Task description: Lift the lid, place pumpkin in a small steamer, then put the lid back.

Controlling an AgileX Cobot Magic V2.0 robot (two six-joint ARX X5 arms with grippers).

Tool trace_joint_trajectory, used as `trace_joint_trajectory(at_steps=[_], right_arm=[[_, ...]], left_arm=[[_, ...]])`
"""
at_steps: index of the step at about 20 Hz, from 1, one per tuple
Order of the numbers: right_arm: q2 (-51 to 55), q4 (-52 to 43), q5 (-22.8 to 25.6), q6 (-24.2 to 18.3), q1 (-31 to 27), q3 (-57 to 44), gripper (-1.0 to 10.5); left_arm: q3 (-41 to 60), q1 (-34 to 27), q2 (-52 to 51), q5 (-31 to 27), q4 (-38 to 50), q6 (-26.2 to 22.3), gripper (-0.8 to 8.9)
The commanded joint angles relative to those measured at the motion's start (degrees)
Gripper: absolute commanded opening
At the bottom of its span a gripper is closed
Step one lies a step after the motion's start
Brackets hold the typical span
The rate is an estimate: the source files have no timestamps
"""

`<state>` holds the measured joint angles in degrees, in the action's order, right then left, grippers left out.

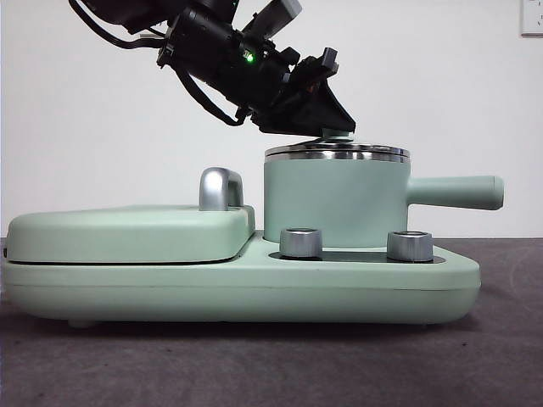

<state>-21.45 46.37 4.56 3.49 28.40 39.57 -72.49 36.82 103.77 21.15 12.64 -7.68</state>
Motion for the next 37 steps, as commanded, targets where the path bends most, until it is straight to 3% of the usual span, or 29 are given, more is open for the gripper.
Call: trace_joint_trajectory(at_steps=[1, 11, 15, 25, 33, 37], right_arm=[[-0.13, -0.74, 0.02, 0.76, 0.35, 0.11, 4.1], [-0.13, -0.72, 0.02, 0.59, 0.35, 0.11, 4.1], [-0.13, -0.74, 0.02, 0.59, 0.33, 0.11, 4.1], [-0.13, -0.74, 0.02, 0.59, 0.35, 0.11, 4.1], [-0.13, -0.74, 0.02, 0.59, 0.35, 0.11, 4.1], [-0.13, -0.83, 0.02, 0.59, 0.35, 0.11, 4.1]], left_arm=[[0.13, 0.81, 2.99, 0.37, -2.84, 1.27, 0.16], [0.13, 1.07, 2.4, 0.39, -4.28, 1.38, 1.54], [0.13, 1.09, 1.77, 0.37, -5.66, 1.36, 2.85], [0.13, 1.07, -1.73, 0.13, -8.33, 1.31, 2.85], [0.13, -0.13, -7.52, -7.39, -10.34, -0.7, 2.82], [0.13, -1.09, -10.43, -8.15, -13.84, -0.76, 2.82]])
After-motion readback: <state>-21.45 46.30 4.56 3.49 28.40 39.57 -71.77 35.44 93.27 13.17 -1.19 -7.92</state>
